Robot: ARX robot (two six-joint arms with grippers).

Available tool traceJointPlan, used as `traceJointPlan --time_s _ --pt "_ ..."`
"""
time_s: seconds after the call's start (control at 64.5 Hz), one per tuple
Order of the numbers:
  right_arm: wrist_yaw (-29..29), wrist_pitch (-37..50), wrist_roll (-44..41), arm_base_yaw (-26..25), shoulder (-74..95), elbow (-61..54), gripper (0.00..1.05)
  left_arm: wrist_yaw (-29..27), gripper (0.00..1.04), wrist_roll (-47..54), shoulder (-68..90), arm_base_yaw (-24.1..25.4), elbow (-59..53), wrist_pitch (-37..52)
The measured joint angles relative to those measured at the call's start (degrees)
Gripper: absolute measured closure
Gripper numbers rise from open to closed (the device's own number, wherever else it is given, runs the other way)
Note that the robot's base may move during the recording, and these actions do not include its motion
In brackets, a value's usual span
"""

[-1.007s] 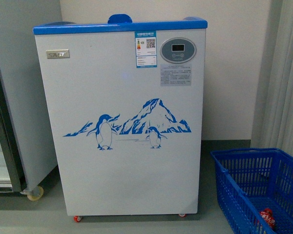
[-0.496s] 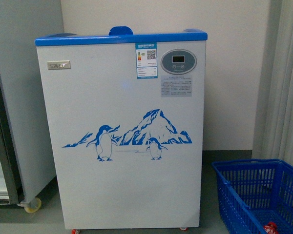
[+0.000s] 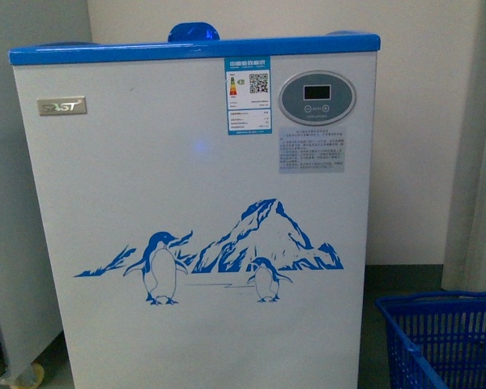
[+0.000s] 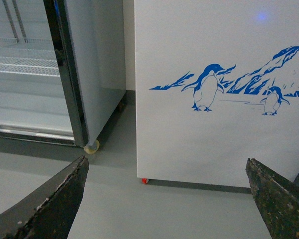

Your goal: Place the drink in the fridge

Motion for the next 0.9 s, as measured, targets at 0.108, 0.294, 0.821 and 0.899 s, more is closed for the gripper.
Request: traceJointPlan --time_s 0.108,0.294,0.821,0.899 --pt "-0.02 0.0 0.0 0.0 -0.02 0.0 0.07 -0.02 0.08 0.0 0.0 0.0 0.0 0.0" --pt "-0.04 0.0 0.0 0.0 -0.02 0.0 0.07 0.0 0.08 0.0 0.0 0.0 0.0 0.0" --pt "-0.02 0.0 0.0 0.0 0.0 0.0 0.07 0.0 0.08 0.0 0.0 0.0 0.0 0.0" --pt "-0.09 0.0 0.0 0.0 -0.02 0.0 0.07 0.0 0.08 0.0 0.02 0.0 0.0 0.0"
